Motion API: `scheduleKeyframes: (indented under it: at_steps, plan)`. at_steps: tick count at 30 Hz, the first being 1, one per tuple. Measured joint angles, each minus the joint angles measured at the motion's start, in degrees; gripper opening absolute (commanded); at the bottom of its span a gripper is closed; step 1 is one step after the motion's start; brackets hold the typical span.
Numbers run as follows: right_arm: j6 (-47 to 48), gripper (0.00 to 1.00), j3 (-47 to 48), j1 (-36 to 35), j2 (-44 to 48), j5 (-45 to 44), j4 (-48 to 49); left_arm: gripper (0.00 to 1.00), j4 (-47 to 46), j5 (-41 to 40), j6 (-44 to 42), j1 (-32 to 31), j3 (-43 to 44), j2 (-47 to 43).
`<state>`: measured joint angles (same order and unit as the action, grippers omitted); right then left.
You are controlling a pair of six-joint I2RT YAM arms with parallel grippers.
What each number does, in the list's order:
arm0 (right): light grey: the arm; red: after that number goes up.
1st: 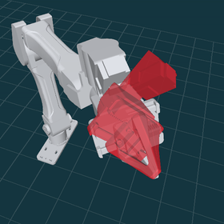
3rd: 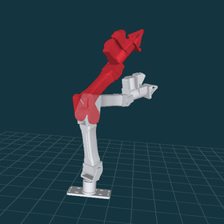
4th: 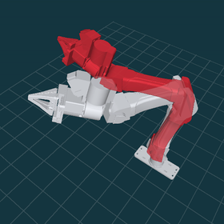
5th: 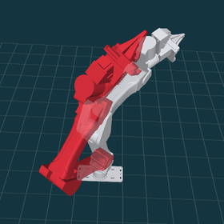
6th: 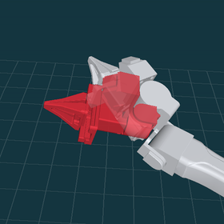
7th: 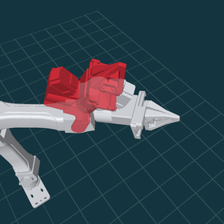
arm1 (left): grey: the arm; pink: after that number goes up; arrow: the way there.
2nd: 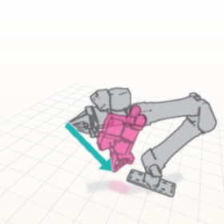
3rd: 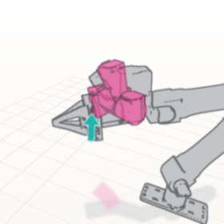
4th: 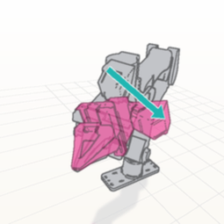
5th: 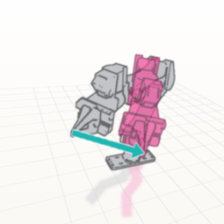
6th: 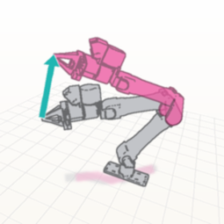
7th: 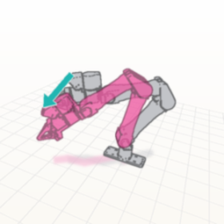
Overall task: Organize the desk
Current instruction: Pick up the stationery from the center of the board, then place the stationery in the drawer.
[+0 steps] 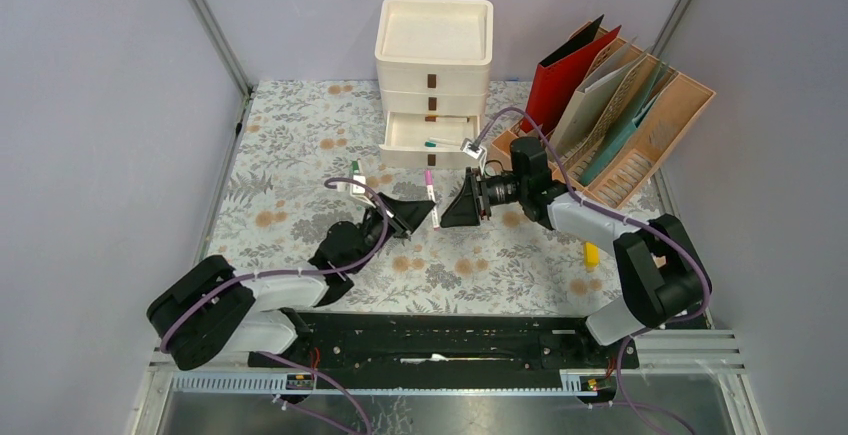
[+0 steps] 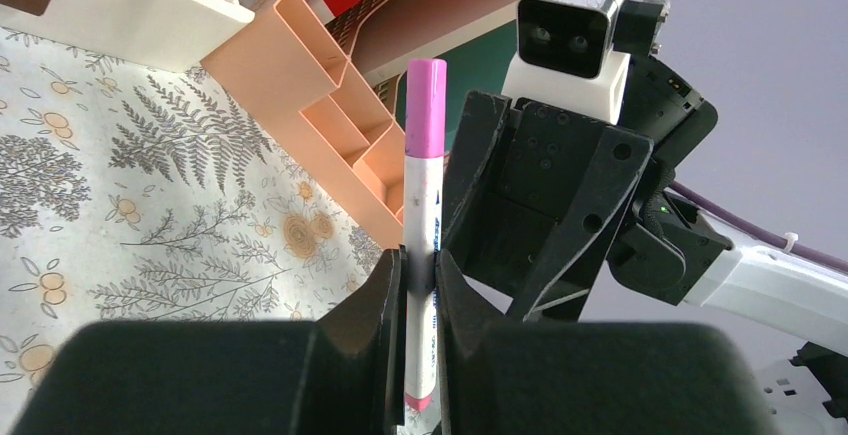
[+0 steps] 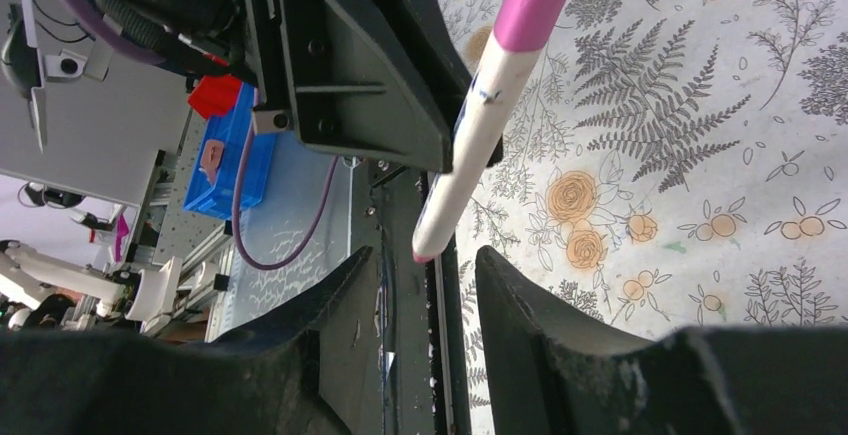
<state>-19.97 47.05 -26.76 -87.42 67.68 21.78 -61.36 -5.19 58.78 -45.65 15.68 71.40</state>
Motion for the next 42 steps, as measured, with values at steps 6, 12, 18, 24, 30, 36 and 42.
scheduleKeyframes:
  at_steps: [6,12,18,24,30,36,42]
  plan:
    - [-1.7,0.49,0.0,-0.3,-0.7,-1.5,1.4,0.00,-1.8,-1.7,0.0,-2.3,2.5,3.3]
    - [-3.3,0.35,0.0,-0.4,-1.1,-2.2,2.0,0.00,-3.5,-2.5,0.0,-3.4,3.9,5.6]
    - [-4.9,0.02,-0.1,-0.4,-1.1,-3.0,2.6,0.09,-4.6,-2.6,-0.4,-3.7,4.0,6.4]
    - [-4.9,0.00,-0.1,-0.5,-1.1,-3.8,3.0,0.46,-2.9,-2.7,-1.6,-3.7,4.1,5.4]
    - [-0.7,0.00,0.0,-0.6,-1.1,-4.4,-0.2,0.92,5.2,-3.2,-5.8,-3.7,4.2,-2.5]
    - [10.7,0.00,3.3,-0.6,-1.1,-7.5,-11.6,0.99,20.9,-5.2,-13.3,-1.3,4.4,-15.8]
    - [26.2,0.00,10.6,-0.6,-1.1,-15.9,-27.4,0.99,38.0,-6.1,-18.0,6.0,4.7,-24.5]
